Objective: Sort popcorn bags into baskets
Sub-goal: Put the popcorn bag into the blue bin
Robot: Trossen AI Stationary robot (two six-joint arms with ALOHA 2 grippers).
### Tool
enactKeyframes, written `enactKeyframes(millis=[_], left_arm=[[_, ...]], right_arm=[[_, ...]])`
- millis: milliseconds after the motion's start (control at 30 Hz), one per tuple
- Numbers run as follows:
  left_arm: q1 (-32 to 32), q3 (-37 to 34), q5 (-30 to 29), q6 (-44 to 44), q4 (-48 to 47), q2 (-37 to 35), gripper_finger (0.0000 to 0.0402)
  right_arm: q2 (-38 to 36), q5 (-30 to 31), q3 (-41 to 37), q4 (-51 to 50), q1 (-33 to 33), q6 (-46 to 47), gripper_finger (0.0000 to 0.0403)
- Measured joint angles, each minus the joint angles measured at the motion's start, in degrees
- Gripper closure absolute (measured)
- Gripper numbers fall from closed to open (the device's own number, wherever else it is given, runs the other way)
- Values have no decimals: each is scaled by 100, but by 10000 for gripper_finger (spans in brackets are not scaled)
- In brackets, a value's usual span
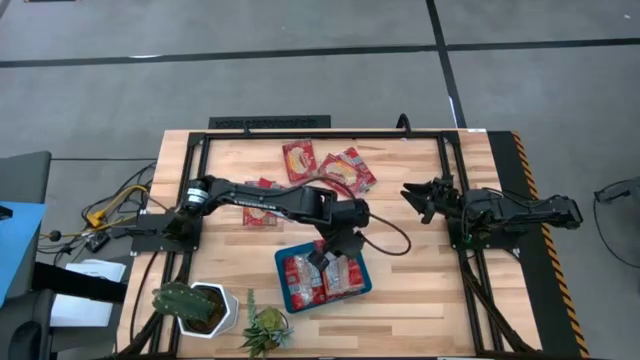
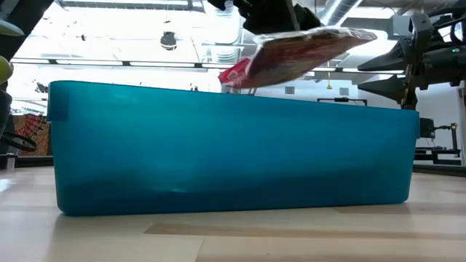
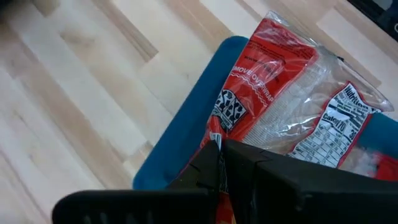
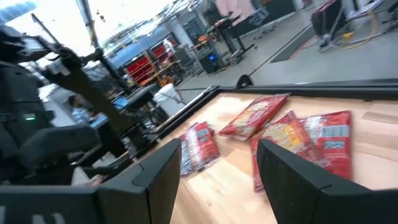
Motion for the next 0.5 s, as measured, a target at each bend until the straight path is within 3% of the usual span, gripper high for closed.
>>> enactKeyframes(millis=[500], left_arm=[[2, -392, -264, 230, 701, 18, 401]], right_arm=[[2, -116, 0, -9, 0, 4, 168]])
